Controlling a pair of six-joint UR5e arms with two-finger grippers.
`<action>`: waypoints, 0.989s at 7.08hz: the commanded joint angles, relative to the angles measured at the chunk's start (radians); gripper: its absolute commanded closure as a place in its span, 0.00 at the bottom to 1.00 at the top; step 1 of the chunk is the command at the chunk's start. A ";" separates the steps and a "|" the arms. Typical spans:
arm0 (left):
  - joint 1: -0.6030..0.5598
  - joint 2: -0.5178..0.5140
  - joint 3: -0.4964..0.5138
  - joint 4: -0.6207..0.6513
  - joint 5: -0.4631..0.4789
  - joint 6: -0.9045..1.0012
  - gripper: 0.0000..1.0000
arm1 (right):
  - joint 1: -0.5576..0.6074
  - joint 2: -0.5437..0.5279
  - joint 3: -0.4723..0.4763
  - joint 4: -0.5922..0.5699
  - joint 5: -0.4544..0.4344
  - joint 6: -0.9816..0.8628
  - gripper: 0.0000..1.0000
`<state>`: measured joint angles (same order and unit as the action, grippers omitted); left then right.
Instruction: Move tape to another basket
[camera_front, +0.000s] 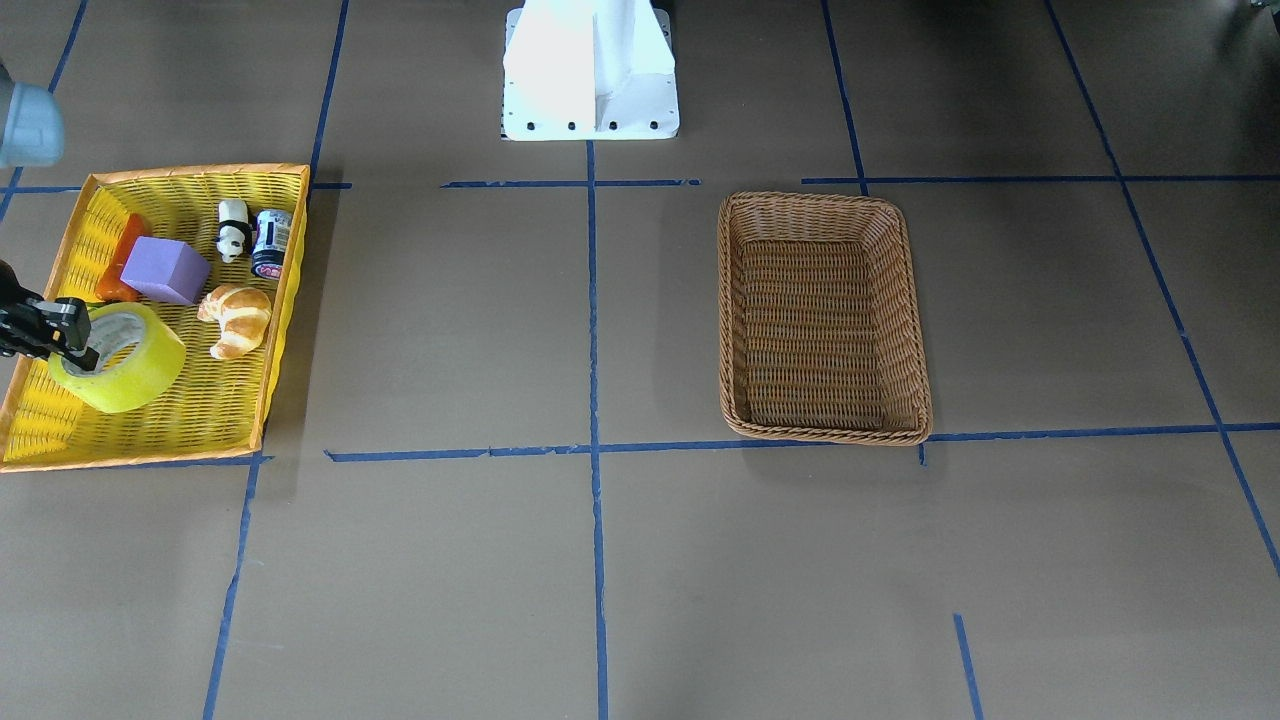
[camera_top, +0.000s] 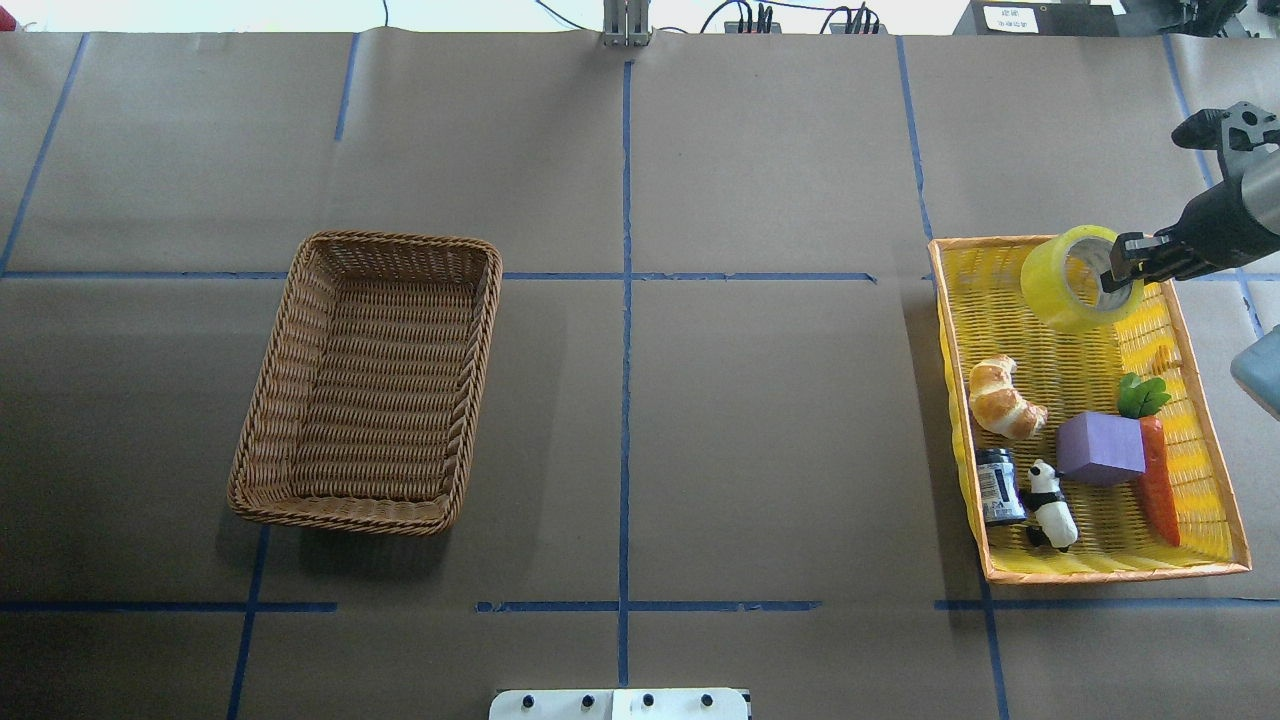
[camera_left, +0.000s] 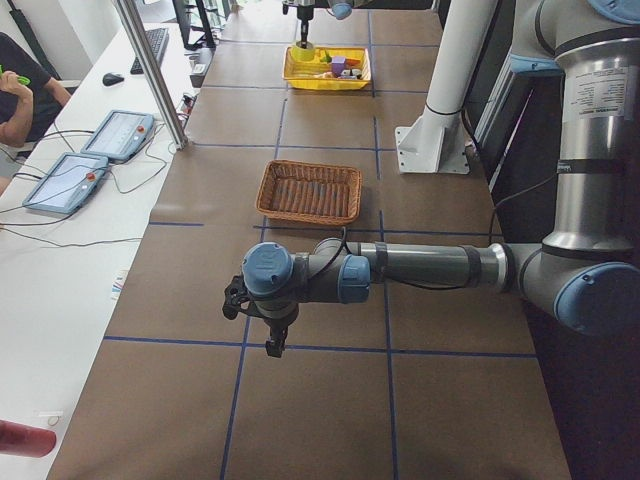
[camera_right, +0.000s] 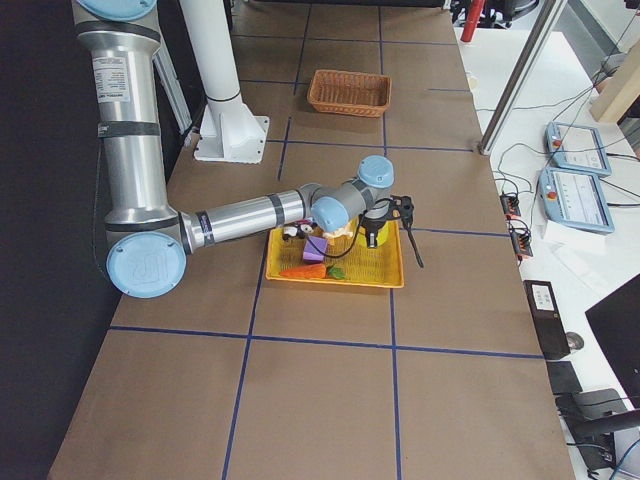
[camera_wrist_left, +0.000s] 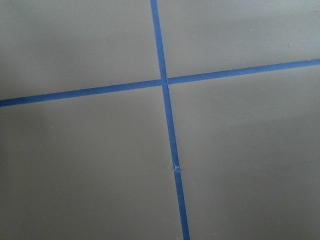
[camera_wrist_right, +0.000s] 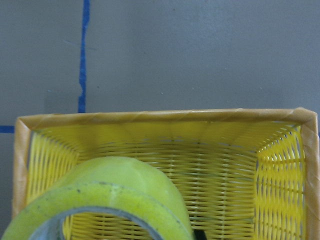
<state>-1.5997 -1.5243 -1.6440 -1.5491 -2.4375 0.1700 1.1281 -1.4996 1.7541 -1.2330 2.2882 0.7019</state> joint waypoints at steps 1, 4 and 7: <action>0.004 -0.002 -0.075 0.003 0.000 -0.001 0.00 | 0.010 0.033 0.062 0.001 0.036 0.168 1.00; 0.151 -0.005 -0.206 -0.066 -0.106 -0.304 0.00 | -0.111 0.203 0.087 0.003 0.051 0.515 1.00; 0.350 -0.002 -0.215 -0.505 -0.140 -0.921 0.00 | -0.197 0.239 0.249 0.004 0.053 0.799 1.00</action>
<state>-1.3442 -1.5270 -1.8592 -1.8593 -2.5672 -0.4924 0.9726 -1.2711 1.9417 -1.2299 2.3416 1.4020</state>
